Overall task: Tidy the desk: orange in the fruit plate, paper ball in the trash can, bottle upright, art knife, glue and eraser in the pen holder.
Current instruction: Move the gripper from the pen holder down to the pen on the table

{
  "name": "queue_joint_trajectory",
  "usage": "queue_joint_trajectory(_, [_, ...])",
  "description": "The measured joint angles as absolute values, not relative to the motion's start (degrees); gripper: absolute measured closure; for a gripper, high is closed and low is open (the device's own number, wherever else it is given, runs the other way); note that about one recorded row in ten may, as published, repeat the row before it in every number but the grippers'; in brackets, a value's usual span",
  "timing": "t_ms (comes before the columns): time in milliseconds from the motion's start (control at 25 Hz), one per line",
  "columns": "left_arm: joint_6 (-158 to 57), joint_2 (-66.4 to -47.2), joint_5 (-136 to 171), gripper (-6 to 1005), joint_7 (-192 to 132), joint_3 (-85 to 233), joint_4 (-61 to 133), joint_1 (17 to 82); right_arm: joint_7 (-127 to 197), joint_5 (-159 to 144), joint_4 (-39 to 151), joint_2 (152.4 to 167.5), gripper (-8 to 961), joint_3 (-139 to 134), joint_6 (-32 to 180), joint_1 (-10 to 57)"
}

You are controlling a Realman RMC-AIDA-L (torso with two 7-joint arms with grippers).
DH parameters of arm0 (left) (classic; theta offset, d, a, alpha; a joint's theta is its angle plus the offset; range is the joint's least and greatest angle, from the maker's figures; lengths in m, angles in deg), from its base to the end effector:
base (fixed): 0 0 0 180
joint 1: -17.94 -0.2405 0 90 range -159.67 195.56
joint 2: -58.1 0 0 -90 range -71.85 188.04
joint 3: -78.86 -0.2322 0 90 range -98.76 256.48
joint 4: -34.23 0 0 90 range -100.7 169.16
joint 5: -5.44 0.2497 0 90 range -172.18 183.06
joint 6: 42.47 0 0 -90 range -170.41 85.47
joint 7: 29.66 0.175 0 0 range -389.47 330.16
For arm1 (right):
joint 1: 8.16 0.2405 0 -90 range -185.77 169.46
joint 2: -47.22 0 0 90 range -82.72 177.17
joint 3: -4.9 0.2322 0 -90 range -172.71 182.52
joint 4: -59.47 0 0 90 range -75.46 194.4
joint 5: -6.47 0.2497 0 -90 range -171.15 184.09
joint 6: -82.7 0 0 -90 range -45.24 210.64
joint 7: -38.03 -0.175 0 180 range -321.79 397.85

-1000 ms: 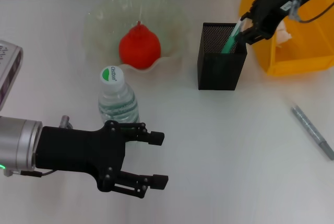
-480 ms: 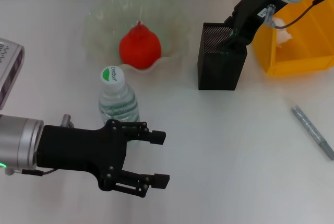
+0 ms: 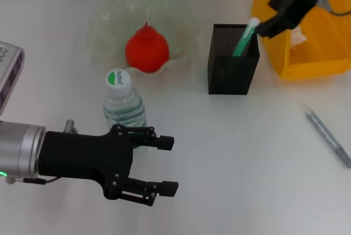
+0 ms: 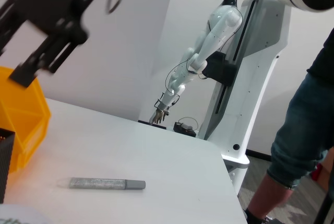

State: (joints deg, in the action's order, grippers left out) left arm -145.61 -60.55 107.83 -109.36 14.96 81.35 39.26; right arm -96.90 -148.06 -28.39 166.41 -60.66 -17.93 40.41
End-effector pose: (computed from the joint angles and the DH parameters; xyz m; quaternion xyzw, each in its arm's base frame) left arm -0.2184 0.2881 -0.0336 0.9584 0.1240 0.2511 0.0542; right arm 0.0677 0.4139 0.0652 -0.9461 0.1633 -0.1568 0.2316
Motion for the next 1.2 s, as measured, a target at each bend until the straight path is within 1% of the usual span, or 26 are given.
queue_joint_trajectory(120, [-145.5, -60.56, 107.9, 153, -109.3, 14.9, 81.3, 39.4, -103.2, -149.8, -37.5, 166.42, 352, -60.6, -24.2, 36.2])
queue_joint_trajectory(240, [-145.3, -60.55, 108.0, 153, -109.3, 14.9, 81.3, 39.4, -107.3, -152.1, -40.3, 166.63, 353, -61.2, -26.9, 32.1])
queue_joint_trajectory(400, [-145.2, -60.55, 108.0, 153, -109.2, 14.9, 81.2, 39.4, -110.0, -152.8, -37.3, 166.70, 354, -62.0, -24.8, 25.8])
queue_joint_trajectory(520, [-145.2, -60.55, 108.1, 153, -109.2, 14.9, 81.1, 39.4, -110.2, -152.9, -33.0, 166.72, 354, -61.6, -21.1, 22.7])
queue_joint_trajectory(760, [-145.0, -60.55, 108.2, 153, -109.2, 14.9, 81.1, 39.5, -110.6, -152.9, -22.0, 166.50, 356, -61.9, -13.8, 21.7])
queue_joint_trajectory(1200, [-143.7, -60.56, 108.3, 153, -109.2, 14.9, 80.7, 39.7, -109.4, -153.4, -9.4, 166.34, 358, -62.2, -4.9, 25.4])
